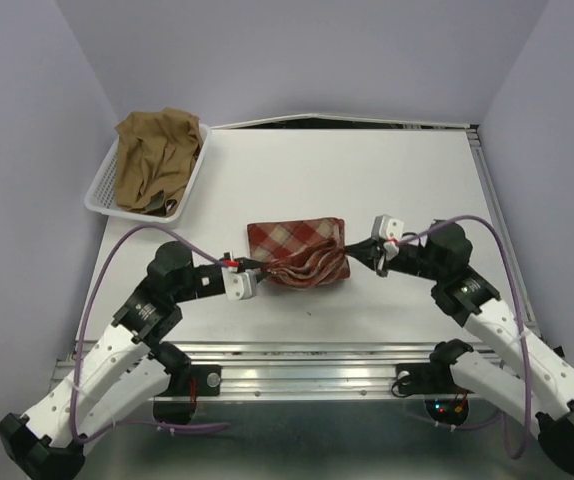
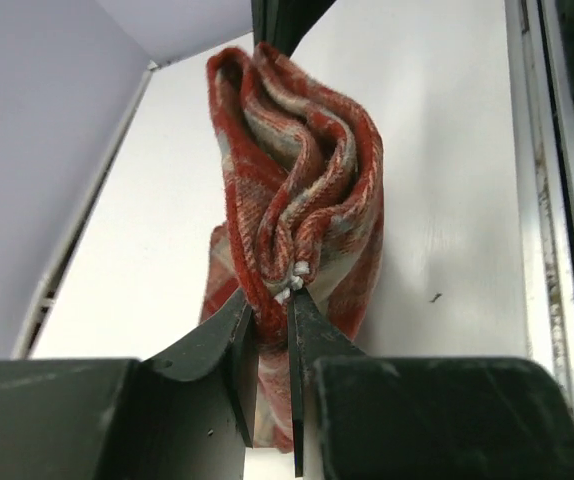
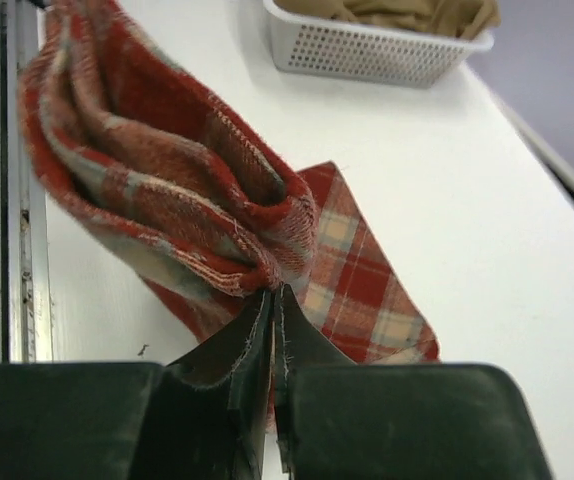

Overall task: Fold and stack the skirts
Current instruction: Fold the skirt

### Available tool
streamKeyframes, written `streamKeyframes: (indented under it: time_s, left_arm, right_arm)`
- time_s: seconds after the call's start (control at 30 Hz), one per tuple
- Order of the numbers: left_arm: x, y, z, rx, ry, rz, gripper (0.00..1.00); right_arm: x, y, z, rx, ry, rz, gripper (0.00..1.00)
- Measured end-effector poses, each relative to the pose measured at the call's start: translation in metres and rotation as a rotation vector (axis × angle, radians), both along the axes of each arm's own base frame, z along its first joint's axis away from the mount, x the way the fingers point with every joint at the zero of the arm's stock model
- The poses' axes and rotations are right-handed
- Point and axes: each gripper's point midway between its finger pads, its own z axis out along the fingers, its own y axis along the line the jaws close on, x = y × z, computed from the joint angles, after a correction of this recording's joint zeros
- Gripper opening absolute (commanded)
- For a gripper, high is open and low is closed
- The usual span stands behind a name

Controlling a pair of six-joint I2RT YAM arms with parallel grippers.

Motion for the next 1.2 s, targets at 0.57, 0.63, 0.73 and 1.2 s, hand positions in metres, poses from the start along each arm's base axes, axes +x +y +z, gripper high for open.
streamKeyframes:
  time_s: [0.57, 0.63, 0.73, 1.2]
  left_arm:
    - [0.170, 0.022, -0.054, -0.068, 0.686, 0.426, 0.08]
    - [0.181, 0.022, -0.062, -0.060, 0.722, 0.435, 0.08]
    - [0.200, 0.023, -0.078, -0.044, 0.775, 0.460, 0.08]
    - [0.229, 0.031, -0.150, 0.031, 0.962, 0.568, 0.47]
  right_arm:
    - [0.155, -0.005, -0.078, -0.039, 0.537, -0.250, 0.01]
    - [0.160, -0.004, -0.083, -0.039, 0.559, -0.250, 0.01]
    - [0.172, -0.002, -0.101, -0.050, 0.605, -0.251, 0.01]
    - [0.196, 0.002, -0.150, -0.082, 0.744, -0.306, 0.60]
